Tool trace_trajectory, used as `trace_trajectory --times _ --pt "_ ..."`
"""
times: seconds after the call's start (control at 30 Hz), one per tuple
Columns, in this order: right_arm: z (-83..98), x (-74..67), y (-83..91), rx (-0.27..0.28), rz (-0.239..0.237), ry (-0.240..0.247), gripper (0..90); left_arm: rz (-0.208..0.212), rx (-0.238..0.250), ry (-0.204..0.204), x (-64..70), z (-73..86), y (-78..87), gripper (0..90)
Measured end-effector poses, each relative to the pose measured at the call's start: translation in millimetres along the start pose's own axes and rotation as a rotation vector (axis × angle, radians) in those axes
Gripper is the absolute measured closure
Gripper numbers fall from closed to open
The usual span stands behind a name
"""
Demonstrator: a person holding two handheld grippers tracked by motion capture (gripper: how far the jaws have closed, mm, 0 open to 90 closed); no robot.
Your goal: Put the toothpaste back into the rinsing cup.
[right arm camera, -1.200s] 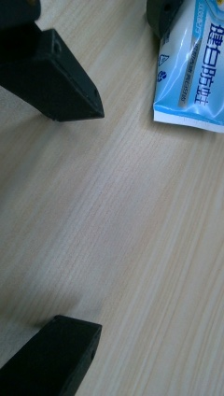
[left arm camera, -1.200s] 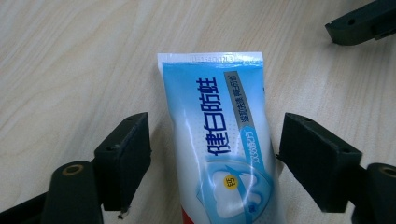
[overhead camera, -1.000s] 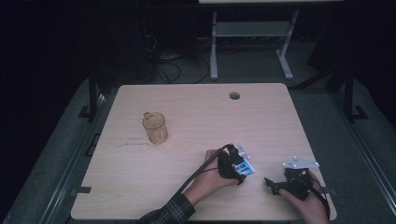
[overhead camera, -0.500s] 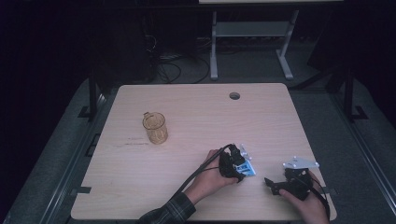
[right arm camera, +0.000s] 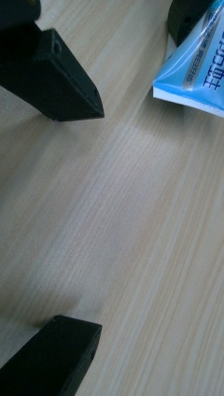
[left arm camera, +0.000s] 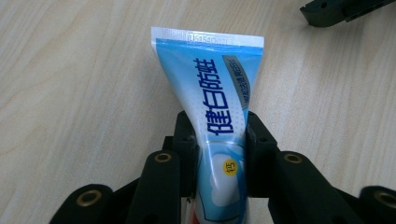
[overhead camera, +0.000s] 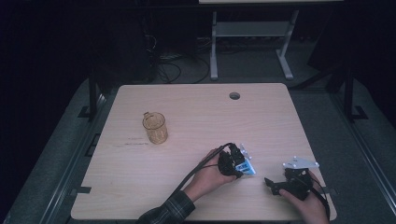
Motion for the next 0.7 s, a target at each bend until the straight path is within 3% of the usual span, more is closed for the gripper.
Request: trace_trajectory --times 0.27,0.4,0.57,0.7 --pt "-0.1 0.1 0.0 0.000 0.000 0.000 0.0 0.000 -0.001 -0.011 -0.3 -0.4 1.5 73.2" --pt "-0.1 0.0 0.0 0.000 -0.001 0.000 0.0 0.020 0.005 -0.011 -0.1 -0.2 3.0 73.4" --pt "-0.1 0.1 0.0 0.000 -0.001 0.000 0.0 0.037 0.053 0.014 0.1 -2.2 8.5 73.4" --pt "-0.1 0.0 0.0 0.000 -0.001 0.000 0.0 0.049 0.082 0.008 -1.5 -3.7 16.6 73.3"
Point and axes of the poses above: each handheld gripper's, and its own axes: y roughly backward along the jaws, z roughly out of its underside, x roughly to its right, the point moved 5 cm from there along -y, roughly forward along the jaws, and after that the axes turned 11 degrees about x, right-handed, at the moved point
